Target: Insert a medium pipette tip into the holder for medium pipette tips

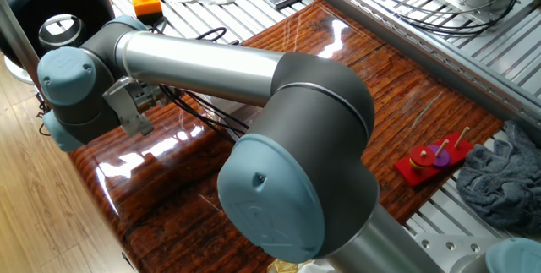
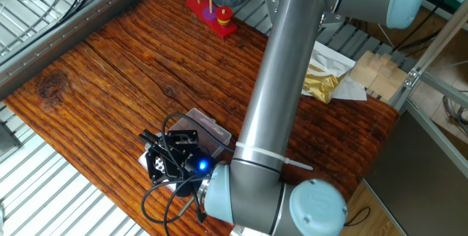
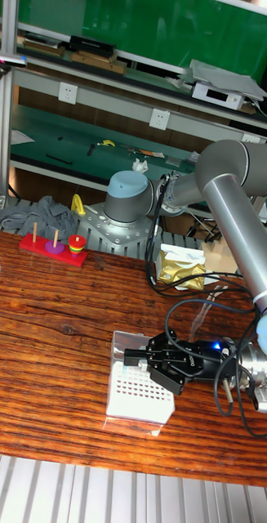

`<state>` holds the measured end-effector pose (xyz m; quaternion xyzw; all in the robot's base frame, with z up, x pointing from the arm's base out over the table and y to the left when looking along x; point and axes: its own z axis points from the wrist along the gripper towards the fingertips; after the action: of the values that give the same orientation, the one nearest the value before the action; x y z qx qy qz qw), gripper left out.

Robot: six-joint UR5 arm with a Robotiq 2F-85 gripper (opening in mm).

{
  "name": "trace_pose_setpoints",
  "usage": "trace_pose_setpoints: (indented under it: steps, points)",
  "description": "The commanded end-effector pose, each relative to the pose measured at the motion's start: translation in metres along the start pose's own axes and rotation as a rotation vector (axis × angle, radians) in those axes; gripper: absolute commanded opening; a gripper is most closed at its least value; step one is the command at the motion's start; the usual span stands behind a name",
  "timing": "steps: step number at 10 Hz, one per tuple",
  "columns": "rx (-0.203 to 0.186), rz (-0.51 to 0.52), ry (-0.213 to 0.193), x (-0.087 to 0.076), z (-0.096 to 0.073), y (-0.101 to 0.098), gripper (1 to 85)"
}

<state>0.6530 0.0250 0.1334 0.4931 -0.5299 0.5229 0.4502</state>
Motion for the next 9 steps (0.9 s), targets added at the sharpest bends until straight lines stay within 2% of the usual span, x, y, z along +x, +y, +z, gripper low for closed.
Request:
trace_pose_setpoints:
  steps: [1, 7, 9]
  points:
    - [-0.007, -0.009, 0.014, 0.0007, -0.0008, 0.0027, 1.0]
    - [-0.011, -0.012, 0.026, 0.0032, -0.0044, 0.0029, 1.0]
    - [-0.017, -0.012, 0.015, 0.0005, -0.0048, 0.0043, 1.0]
